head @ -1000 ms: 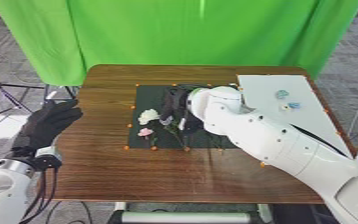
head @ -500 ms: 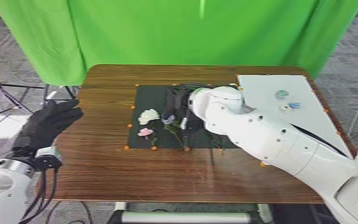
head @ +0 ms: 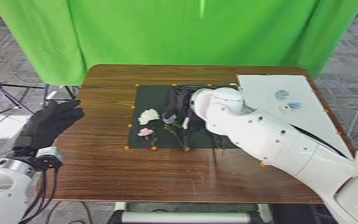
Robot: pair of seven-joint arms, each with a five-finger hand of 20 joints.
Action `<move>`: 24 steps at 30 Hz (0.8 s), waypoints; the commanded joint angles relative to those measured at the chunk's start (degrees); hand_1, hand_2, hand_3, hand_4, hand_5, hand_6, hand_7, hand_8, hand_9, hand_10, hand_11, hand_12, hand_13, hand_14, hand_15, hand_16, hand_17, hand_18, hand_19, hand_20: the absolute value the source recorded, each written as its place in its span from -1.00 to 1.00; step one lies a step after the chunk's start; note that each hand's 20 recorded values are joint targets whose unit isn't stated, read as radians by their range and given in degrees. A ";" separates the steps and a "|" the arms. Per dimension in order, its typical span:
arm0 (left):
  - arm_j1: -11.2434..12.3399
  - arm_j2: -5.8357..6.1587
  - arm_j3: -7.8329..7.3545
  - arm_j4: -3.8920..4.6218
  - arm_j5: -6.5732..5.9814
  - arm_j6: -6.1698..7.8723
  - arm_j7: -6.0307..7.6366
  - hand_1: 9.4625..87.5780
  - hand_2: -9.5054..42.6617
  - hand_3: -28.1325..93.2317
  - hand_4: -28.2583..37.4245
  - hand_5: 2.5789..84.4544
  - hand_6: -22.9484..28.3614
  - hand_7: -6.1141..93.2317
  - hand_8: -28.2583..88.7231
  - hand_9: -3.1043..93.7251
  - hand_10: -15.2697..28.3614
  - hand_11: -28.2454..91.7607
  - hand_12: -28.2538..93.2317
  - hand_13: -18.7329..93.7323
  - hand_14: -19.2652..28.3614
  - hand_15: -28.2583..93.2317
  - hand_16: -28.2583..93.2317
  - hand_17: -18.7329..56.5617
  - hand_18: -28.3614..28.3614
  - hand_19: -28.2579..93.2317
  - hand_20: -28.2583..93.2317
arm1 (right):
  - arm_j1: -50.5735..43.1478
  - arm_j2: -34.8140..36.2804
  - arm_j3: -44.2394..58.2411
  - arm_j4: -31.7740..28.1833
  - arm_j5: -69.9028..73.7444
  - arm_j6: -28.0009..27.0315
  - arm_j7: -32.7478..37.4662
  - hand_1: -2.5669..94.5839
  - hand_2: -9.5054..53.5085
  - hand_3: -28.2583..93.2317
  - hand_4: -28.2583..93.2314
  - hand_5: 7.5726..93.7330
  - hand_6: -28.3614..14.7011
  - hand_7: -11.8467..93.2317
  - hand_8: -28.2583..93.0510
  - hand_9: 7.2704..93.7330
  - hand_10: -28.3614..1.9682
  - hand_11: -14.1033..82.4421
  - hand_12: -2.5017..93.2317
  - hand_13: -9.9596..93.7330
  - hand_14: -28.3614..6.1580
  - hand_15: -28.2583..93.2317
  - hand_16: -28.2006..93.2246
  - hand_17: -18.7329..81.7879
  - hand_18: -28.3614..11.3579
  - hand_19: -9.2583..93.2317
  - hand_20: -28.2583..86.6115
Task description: Arrange flowers
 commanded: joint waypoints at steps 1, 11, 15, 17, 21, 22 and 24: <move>0.16 -0.33 -0.06 0.16 0.22 -0.90 -0.42 -0.64 -0.75 0.50 -0.82 0.07 0.06 -0.64 -0.61 0.00 0.34 -0.19 -0.29 -0.07 0.57 -0.32 -0.46 -0.44 0.44 -0.46 -0.29 | 0.49 0.35 1.20 -0.08 -0.11 -0.68 -0.45 0.08 -1.00 0.39 -0.78 0.48 0.41 -0.43 -0.40 0.50 0.00 -0.43 -0.52 0.83 0.42 0.58 -0.03 0.54 -0.33 1.00 0.53; 0.34 -0.39 -0.26 0.15 0.23 -1.37 -0.73 -0.64 -0.76 0.50 -0.82 0.07 0.07 -0.64 -0.61 -0.01 0.33 -0.19 -0.29 -0.07 0.57 -0.32 -0.45 -0.44 0.45 -0.46 -0.29 | 1.23 1.31 1.83 -0.57 0.54 -2.50 -0.57 -0.08 -1.00 0.51 -0.81 0.37 0.42 -0.43 -0.52 0.40 -0.01 -0.46 -0.53 0.82 0.43 0.56 -0.04 0.53 -0.33 1.00 0.51; 0.10 -0.30 -0.09 0.23 0.22 -1.40 -0.72 -0.64 -0.76 0.50 -0.82 0.07 0.07 -0.64 -0.61 -0.01 0.33 -0.19 -0.29 -0.07 0.57 -0.32 -0.45 -0.44 0.45 -0.46 -0.29 | 1.24 1.31 2.26 -0.84 1.23 -3.61 -0.52 -0.12 -1.00 0.54 -0.80 0.35 0.44 -0.44 -0.66 0.38 -0.03 -0.48 -0.53 0.82 0.43 0.56 -0.04 0.53 -0.33 1.00 0.50; 0.10 -0.33 -0.10 0.17 0.32 -1.56 -0.89 -0.64 -0.76 0.49 -0.82 0.07 0.07 -0.64 -0.61 -0.01 0.33 -0.19 -0.29 -0.07 0.57 -0.32 -0.45 -0.44 0.45 -0.46 -0.29 | 1.38 1.49 2.21 -1.11 1.07 -3.77 -0.63 -0.13 -1.00 0.53 -0.80 0.33 0.44 -0.45 -0.67 0.36 -0.05 -0.49 -0.54 0.82 0.43 0.55 -0.05 0.53 -0.33 1.00 0.50; 0.14 -0.38 -0.24 0.12 0.33 -1.71 -0.99 -0.64 -0.76 0.50 -0.82 0.07 0.07 -0.64 -0.61 -0.01 0.33 -0.19 -0.29 -0.07 0.57 -0.32 -0.45 -0.45 0.46 -0.46 -0.29 | 1.81 2.54 3.73 -2.41 0.22 -4.18 -1.24 -0.15 -1.00 0.52 -0.80 0.29 0.44 -0.47 -0.67 0.34 -0.08 -0.51 -0.55 0.82 0.41 0.53 -0.05 0.52 -0.34 1.00 0.49; 0.29 -0.35 -0.31 -0.01 0.30 -1.61 -1.02 -0.64 -0.76 0.49 -0.82 0.06 0.07 -0.64 -0.61 -0.01 0.33 -0.19 -0.29 -0.07 0.57 -0.32 -0.45 -0.45 0.46 -0.46 -0.29 | 2.01 3.23 4.20 -3.14 -0.07 -3.69 -1.35 -0.15 -1.00 0.52 -0.80 0.29 0.44 -0.47 -0.67 0.34 -0.08 -0.51 -0.54 0.81 0.40 0.53 -0.05 0.52 -0.34 1.00 0.48; 0.77 -0.50 -0.67 -0.19 0.30 -1.58 -0.98 -0.63 -0.75 0.49 -0.82 0.07 0.07 -0.64 -0.61 -0.01 0.33 -0.19 -0.29 -0.07 0.57 -0.32 -0.45 -0.45 0.46 -0.46 -0.29 | 2.58 4.35 5.56 -3.75 -1.04 -2.04 -1.93 -0.15 -1.00 0.52 -0.79 0.28 0.44 -0.47 -0.67 0.32 -0.10 -0.52 -0.54 0.81 0.39 0.53 -0.05 0.51 -0.34 1.00 0.48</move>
